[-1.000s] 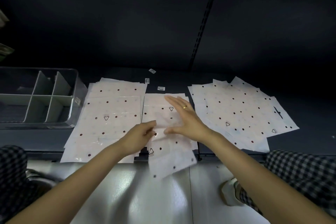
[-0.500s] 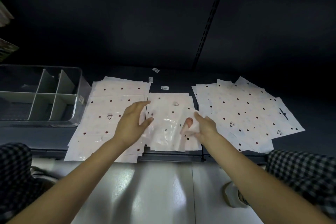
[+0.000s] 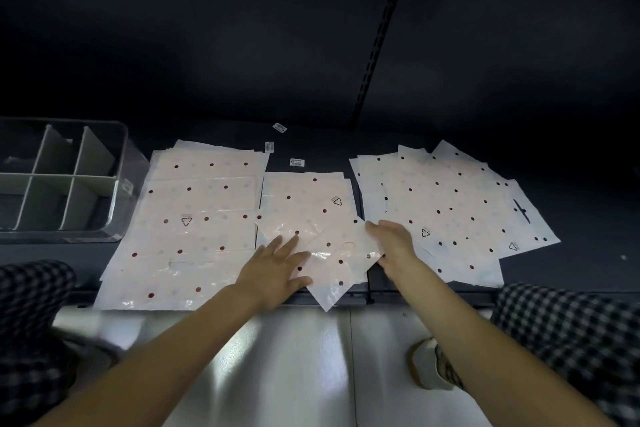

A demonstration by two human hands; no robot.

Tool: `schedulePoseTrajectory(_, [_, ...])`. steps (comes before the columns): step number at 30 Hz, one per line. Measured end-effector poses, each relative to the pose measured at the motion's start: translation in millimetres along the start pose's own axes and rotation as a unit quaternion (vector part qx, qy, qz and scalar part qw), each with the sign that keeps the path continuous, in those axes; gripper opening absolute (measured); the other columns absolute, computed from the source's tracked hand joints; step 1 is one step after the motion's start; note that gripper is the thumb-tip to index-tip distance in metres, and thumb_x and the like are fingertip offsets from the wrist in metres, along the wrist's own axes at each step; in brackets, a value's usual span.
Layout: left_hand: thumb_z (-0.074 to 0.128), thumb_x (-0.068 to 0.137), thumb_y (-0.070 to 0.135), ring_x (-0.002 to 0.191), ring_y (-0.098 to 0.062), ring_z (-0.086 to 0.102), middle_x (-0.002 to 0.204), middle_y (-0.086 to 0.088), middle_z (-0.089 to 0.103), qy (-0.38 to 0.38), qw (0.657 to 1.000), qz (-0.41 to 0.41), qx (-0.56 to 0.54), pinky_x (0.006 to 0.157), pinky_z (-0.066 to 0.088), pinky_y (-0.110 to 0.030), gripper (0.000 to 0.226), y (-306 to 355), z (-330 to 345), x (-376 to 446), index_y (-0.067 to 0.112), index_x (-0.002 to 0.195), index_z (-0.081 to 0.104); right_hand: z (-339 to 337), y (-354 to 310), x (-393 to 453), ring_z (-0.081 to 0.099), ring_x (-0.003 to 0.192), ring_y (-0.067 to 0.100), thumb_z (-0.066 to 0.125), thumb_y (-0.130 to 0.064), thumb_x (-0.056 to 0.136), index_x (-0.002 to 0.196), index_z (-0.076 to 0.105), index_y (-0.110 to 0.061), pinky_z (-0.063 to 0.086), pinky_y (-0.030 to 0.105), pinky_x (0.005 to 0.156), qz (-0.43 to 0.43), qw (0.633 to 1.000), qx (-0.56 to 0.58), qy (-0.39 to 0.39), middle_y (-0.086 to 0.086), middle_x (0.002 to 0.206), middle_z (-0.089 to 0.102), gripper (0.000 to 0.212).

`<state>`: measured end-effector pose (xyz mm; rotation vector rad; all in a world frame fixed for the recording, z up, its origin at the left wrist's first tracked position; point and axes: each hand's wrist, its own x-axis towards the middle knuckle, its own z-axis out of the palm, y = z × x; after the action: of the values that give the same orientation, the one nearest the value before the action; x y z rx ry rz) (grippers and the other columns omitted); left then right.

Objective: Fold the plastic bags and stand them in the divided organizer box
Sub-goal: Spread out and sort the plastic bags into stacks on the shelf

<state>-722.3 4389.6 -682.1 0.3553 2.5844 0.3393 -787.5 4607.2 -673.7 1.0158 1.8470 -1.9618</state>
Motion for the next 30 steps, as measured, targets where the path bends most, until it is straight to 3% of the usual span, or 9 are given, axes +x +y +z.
schedulePoseTrajectory(2, [0.03, 0.095, 0.058, 0.146, -0.018, -0.009, 0.159, 0.007, -0.008, -0.005, 1.0, 0.005, 0.023, 0.119, 0.001, -0.038, 0.06, -4, 3, 1, 0.039, 0.148, 0.013, -9, -15, 4, 0.058, 0.107, 0.024, 0.068, -0.019, 0.085, 0.121, 0.052, -0.012, 0.049, 0.037, 0.09, -0.041, 0.993, -0.108, -0.035, 0.007, 0.121, 0.055, 0.04])
schedulePoseTrajectory(5, [0.03, 0.094, 0.06, 0.145, -0.017, -0.013, 0.158, 0.008, -0.012, 0.002, 1.0, 0.014, 0.02, 0.118, -0.005, -0.038, 0.062, -9, 9, 1, 0.041, 0.148, 0.008, -9, -36, 8, 0.057, 0.108, 0.02, 0.06, -0.024, 0.09, 0.129, 0.049, -0.024, 0.047, 0.033, 0.09, -0.084, 0.94, -0.294, -0.15, 0.003, 0.123, 0.055, 0.041])
schedulePoseTrajectory(11, [0.03, 0.093, 0.061, 0.145, -0.015, -0.016, 0.158, 0.01, -0.013, 0.015, 1.0, 0.014, 0.01, 0.117, -0.009, -0.039, 0.062, -10, 15, 2, 0.041, 0.148, 0.008, 13, -38, 17, 0.043, 0.128, 0.014, 0.053, -0.016, 0.095, 0.128, 0.056, -0.017, 0.032, 0.025, 0.107, -0.154, 0.877, -0.38, -0.251, 0.0, 0.138, 0.049, 0.034])
schedulePoseTrajectory(14, [0.029, 0.094, 0.06, 0.145, -0.014, -0.014, 0.158, 0.012, -0.012, 0.06, 0.998, 0.016, 0.015, 0.118, -0.006, -0.039, 0.062, -5, 11, 2, 0.04, 0.148, 0.008, 15, -29, 22, 0.043, 0.128, 0.014, 0.051, -0.015, 0.096, 0.13, 0.055, -0.017, 0.033, 0.023, 0.105, -0.149, 0.908, -0.321, -0.226, 0.0, 0.141, 0.047, 0.034])
schedulePoseTrajectory(18, [0.032, 0.094, 0.056, 0.145, -0.015, -0.013, 0.156, 0.012, -0.011, 0.134, 0.99, 0.029, -0.011, 0.118, -0.007, -0.037, 0.062, 3, 6, 3, 0.038, 0.149, 0.01, 12, -19, 24, 0.045, 0.128, 0.019, 0.05, -0.014, 0.097, 0.137, 0.046, -0.016, 0.036, 0.038, 0.11, -0.081, 0.965, -0.153, -0.199, 0.005, 0.145, 0.041, 0.04])
schedulePoseTrajectory(21, [0.032, 0.095, 0.055, 0.146, -0.015, -0.01, 0.157, 0.011, -0.008, 0.129, 0.991, 0.035, -0.019, 0.118, -0.006, -0.035, 0.061, 6, 6, 4, 0.036, 0.149, 0.011, 9, -9, 21, 0.055, 0.111, 0.012, 0.05, -0.011, 0.096, 0.14, 0.041, -0.013, 0.046, 0.029, 0.096, -0.024, 0.971, -0.057, -0.229, 0.005, 0.143, 0.042, 0.044])
schedulePoseTrajectory(23, [0.032, 0.096, 0.054, 0.146, -0.015, -0.009, 0.158, 0.01, -0.006, 0.106, 0.994, 0.028, -0.01, 0.118, -0.005, -0.035, 0.06, 5, 10, 4, 0.035, 0.149, 0.012, 8, -5, 18, 0.053, 0.113, 0.013, 0.051, -0.012, 0.096, 0.139, 0.043, -0.014, 0.046, 0.028, 0.095, -0.017, 0.966, -0.065, -0.249, 0.004, 0.142, 0.043, 0.044])
schedulePoseTrajectory(26, [0.029, 0.095, 0.057, 0.146, -0.015, -0.01, 0.158, 0.01, -0.009, 0.056, 0.998, 0.014, 0.02, 0.118, -0.004, -0.035, 0.062, 1, 16, 3, 0.035, 0.15, 0.008, -1, -7, 16, 0.051, 0.118, 0.014, 0.05, -0.014, 0.096, 0.134, 0.051, -0.019, 0.04, 0.026, 0.103, -0.144, 0.947, -0.215, -0.188, 0.003, 0.139, 0.048, 0.037])
schedulePoseTrajectory(30, [0.026, 0.095, 0.059, 0.145, -0.017, -0.013, 0.158, 0.007, -0.015, 0.033, 0.997, 0.021, 0.061, 0.118, -0.005, -0.036, 0.066, -3, 17, 3, 0.035, 0.15, -0.001, -52, -16, 32, 0.03, 0.136, 0.022, 0.05, -0.02, 0.096, 0.138, 0.046, -0.019, 0.033, 0.031, 0.107, -0.3, 0.859, -0.413, 0.048, 0.005, 0.148, 0.034, 0.042])
